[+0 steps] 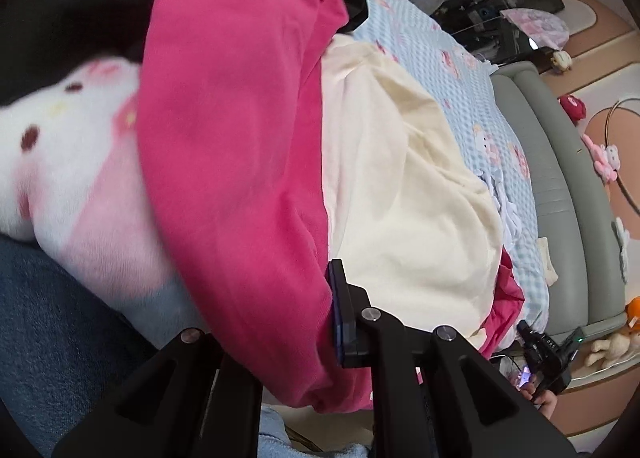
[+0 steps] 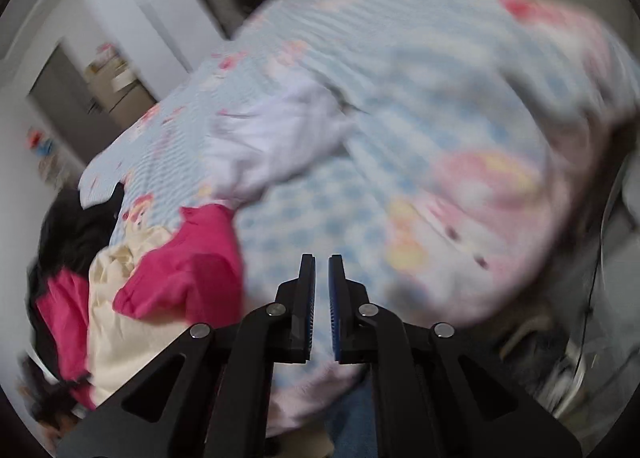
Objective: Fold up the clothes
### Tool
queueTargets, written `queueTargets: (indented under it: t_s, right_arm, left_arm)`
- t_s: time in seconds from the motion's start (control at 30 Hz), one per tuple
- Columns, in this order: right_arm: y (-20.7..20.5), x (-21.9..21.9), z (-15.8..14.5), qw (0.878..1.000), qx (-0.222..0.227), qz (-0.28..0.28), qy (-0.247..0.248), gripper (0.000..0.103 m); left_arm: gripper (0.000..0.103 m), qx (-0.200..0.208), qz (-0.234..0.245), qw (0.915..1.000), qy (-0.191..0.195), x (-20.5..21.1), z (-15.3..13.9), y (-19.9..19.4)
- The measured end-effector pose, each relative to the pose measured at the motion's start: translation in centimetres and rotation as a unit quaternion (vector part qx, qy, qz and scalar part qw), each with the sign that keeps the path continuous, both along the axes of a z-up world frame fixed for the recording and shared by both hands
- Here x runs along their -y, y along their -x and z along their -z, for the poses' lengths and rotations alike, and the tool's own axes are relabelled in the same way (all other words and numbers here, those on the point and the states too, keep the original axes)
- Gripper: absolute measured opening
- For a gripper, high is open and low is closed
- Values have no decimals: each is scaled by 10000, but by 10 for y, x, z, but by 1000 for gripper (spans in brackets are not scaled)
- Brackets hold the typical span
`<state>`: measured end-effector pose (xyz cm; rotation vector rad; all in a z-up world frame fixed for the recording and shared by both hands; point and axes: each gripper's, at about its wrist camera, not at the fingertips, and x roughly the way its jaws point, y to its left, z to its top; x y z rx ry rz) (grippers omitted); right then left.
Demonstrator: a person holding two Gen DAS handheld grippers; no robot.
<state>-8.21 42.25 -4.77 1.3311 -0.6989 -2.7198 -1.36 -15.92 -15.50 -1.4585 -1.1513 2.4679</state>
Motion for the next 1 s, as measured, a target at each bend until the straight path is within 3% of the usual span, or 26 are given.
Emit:
queueTargets:
  t_s: [0.07,0.13,0.17,0.3,0.33,0.37,0.4,0.43,0.47,0.57,0.6,0.7,0.77,0.87,1.0]
  right_arm:
    - [0,18,0,9987,-33,-489,103,18]
    - [0,36,-1,9950,-65,-976,205,54]
    - [1,45,-1,9922,-81,-1219,257,60]
    - [24,87,11,9873,44,-1587,36,64]
    - [34,96,20,9865,191,-1625,-65,61]
    - [45,103,30,9854,350,-1658,-168,51]
    - [47,101,25,9863,256,-1627,-115,13]
    - [49,98,18,9872,132,-1587,-42,7]
    - [51,95,11,9880,7,-1547,30,7]
    - [56,85,-10,9888,-366,-1426,246,5]
    - [48,70,-17,9899,-551,-1199,520,5]
    - [21,23,-38,9827,-1120,-440,1404,5]
    - [18,15,-13,9845,-675,-195,1607,7]
    - [13,4,28,9822,66,152,1869,8]
    - [-7,-17,23,9802,-76,479,1919,14]
  left_arm:
    - [12,-29,36,10000,-5,2,-1,0]
    - [12,-84,70,9999,-9,1,-4,1]
    - [12,-121,102,9999,-3,1,-6,1]
    - [18,-116,253,9995,112,-2,-13,9]
    - [34,-19,295,9995,91,-1,-11,14]
    - [49,79,337,9994,69,-1,-8,19]
    - [46,257,383,9989,8,1,-2,25]
    - [31,339,410,9986,34,1,-1,29]
    - [6,330,423,9985,129,1,-4,32]
    - [8,-340,343,9986,211,4,-35,27]
    - [8,-502,239,9983,181,6,-45,23]
    - [8,-339,109,9994,-9,-1,-46,12]
    - [8,-13,199,9989,435,-16,-33,10]
    - [8,66,187,9992,337,-16,-23,6]
    - [10,86,139,9999,30,-12,-13,1]
